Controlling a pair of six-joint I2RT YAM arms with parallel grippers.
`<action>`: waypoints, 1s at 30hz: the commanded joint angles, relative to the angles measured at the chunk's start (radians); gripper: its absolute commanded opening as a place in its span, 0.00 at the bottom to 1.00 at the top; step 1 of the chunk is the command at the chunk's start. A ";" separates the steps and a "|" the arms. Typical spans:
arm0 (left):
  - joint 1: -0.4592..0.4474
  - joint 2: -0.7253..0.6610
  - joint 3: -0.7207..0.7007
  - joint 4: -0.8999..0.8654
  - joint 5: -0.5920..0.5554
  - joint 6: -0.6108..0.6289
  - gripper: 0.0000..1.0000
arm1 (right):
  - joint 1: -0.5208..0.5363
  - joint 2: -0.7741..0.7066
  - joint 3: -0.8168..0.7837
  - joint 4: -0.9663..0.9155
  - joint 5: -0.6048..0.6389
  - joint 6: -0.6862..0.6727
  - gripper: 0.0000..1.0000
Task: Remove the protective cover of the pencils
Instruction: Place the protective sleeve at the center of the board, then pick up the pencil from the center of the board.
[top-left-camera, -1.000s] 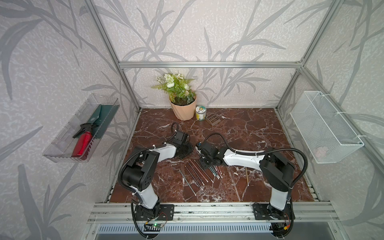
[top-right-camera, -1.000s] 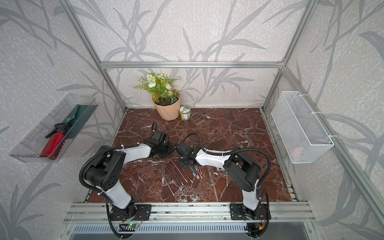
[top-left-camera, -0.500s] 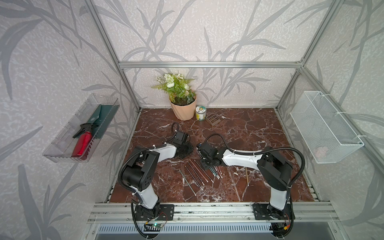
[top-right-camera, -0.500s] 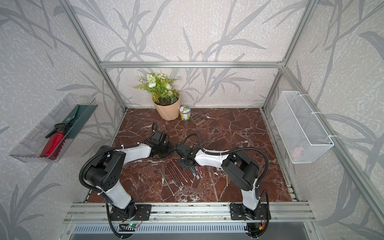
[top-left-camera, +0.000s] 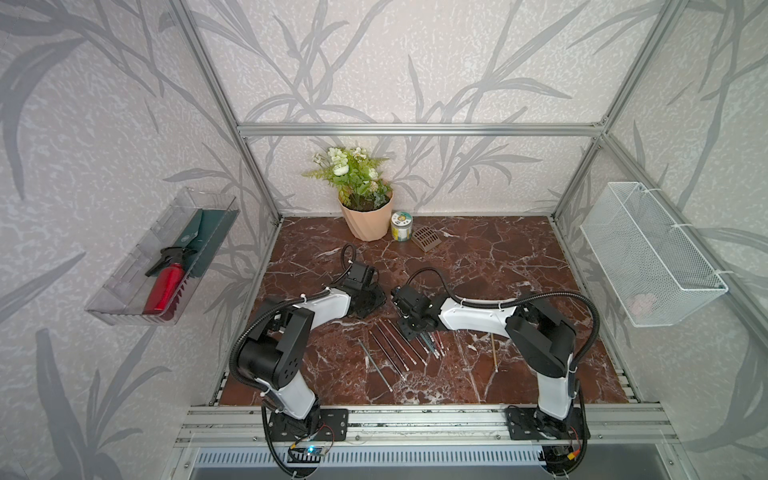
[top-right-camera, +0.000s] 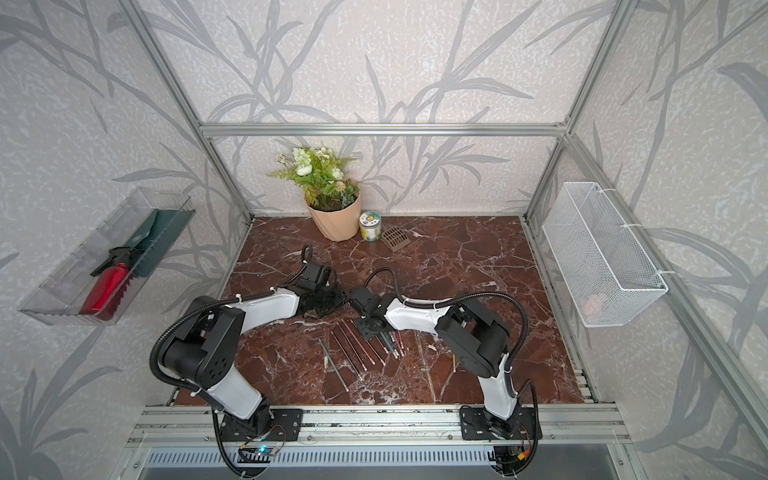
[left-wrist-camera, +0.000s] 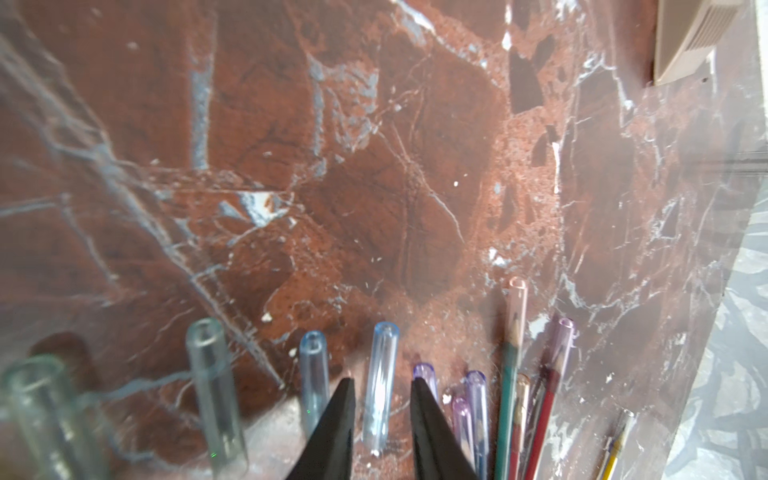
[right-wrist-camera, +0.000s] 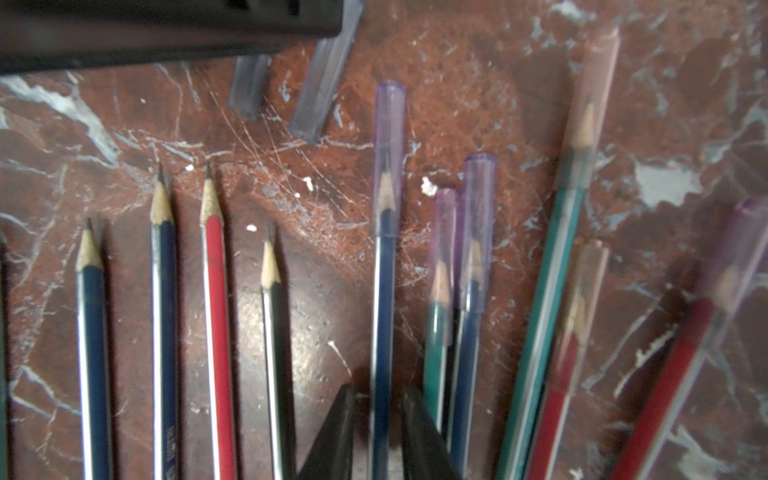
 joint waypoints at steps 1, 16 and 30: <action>-0.005 -0.036 -0.017 -0.016 -0.029 0.004 0.29 | -0.003 0.028 0.019 -0.038 0.014 -0.003 0.18; -0.005 -0.141 -0.078 0.003 -0.043 -0.005 0.30 | -0.003 -0.027 -0.003 -0.011 -0.007 -0.007 0.01; -0.005 -0.252 -0.187 0.181 0.031 -0.026 0.33 | -0.002 -0.175 -0.115 0.100 -0.053 -0.001 0.00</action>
